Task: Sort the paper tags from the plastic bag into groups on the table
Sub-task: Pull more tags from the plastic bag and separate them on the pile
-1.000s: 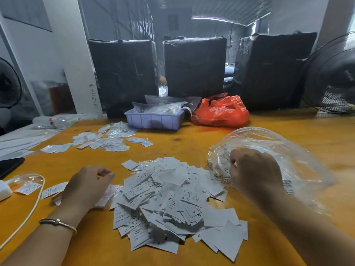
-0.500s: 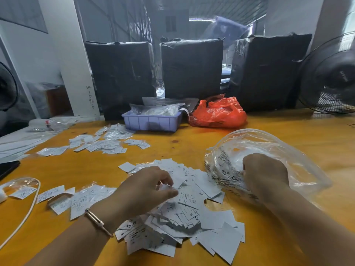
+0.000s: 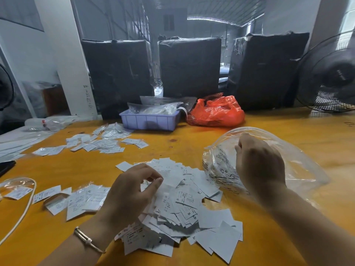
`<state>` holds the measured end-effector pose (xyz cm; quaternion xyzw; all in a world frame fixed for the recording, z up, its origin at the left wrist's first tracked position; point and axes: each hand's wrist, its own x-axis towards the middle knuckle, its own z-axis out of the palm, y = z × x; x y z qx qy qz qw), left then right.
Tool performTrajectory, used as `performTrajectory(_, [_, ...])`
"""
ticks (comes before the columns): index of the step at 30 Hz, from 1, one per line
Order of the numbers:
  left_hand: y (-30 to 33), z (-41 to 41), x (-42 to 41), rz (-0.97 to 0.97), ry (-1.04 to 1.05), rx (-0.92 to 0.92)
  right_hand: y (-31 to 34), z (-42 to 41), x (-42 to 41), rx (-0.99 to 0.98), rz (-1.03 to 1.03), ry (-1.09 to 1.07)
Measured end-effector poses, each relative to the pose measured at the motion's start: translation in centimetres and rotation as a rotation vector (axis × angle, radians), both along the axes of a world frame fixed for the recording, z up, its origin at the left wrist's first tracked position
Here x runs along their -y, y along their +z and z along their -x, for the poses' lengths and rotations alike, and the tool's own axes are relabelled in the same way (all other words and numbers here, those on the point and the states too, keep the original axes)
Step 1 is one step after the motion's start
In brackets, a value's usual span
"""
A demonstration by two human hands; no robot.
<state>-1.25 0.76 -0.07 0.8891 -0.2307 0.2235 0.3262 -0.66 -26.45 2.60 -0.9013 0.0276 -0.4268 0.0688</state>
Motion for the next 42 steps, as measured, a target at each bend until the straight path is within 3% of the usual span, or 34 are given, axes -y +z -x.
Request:
performTrajectory(3, [-0.1,-0.1,0.3,-0.025,0.006,0.001,0.2,0.7,-0.7,0.189,-0.067,0.187])
performTrajectory(5, [-0.2,0.0,0.4,-0.024,-0.003,0.005,0.1,1.2,-1.6,0.195,-0.154,0.361])
performTrajectory(7, [-0.2,0.2,0.5,0.017,-0.018,-0.010,-0.4,1.9,-3.0,0.066,-0.363,0.585])
performTrajectory(11, [0.0,0.3,0.9,0.145,-0.081,-0.145,-1.5,2.6,-5.8,-0.374,-0.810,0.879])
performTrajectory(15, [0.1,0.5,1.4,0.200,-0.204,-0.283,-2.0,2.8,-6.8,-0.530,-0.870,1.013])
performTrajectory(26, [0.5,0.6,1.2,0.350,-0.201,-0.324,-1.8,2.6,-6.3,-0.483,-0.865,1.009])
performTrajectory(33, [0.6,0.7,1.3,0.379,-0.191,-0.301,-2.0,2.6,-6.0,-0.668,-0.832,0.971])
performTrajectory(42, [0.8,1.0,1.4,0.407,-0.188,-0.357,-2.2,2.2,-6.1,-0.649,-0.852,0.956])
